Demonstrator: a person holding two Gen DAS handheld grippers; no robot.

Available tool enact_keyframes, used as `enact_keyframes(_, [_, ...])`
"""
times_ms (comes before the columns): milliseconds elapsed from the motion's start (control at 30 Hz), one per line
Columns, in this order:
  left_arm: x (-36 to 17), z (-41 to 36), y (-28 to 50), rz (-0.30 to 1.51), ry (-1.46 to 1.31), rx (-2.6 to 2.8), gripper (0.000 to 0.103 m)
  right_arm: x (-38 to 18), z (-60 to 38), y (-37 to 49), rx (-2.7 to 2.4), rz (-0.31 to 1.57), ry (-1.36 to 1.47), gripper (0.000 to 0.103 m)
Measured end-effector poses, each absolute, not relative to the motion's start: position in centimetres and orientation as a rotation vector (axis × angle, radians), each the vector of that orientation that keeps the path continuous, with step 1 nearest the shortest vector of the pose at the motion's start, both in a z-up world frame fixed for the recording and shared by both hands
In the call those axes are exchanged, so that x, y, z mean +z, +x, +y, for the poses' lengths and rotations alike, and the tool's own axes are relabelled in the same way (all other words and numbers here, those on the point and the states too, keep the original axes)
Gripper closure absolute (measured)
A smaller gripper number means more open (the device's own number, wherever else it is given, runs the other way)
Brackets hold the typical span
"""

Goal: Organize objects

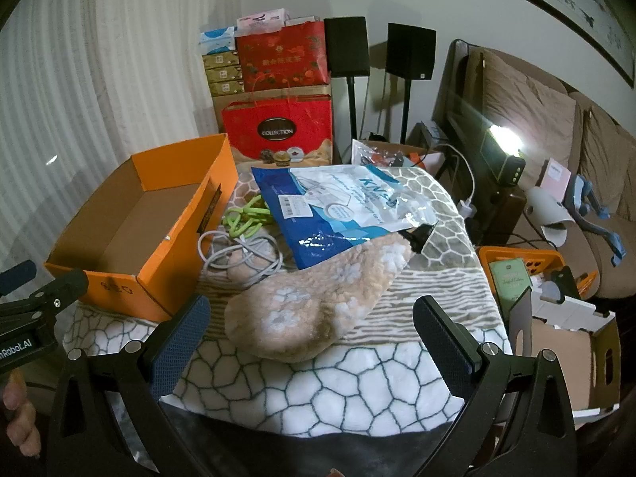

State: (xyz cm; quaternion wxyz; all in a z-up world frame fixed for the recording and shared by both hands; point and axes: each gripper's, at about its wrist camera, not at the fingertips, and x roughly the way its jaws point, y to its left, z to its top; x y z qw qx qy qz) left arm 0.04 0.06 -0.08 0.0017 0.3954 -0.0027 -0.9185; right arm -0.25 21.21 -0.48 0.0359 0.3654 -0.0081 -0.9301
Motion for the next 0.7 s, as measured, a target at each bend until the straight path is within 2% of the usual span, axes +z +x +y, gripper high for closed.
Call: enact_keyframes(700, [-0.08, 0.09, 0.03, -0.013, 1.241, -2.879, 0.000, -0.35, 21.15, -0.20, -2.856, -0.030, 1.116, 0.000])
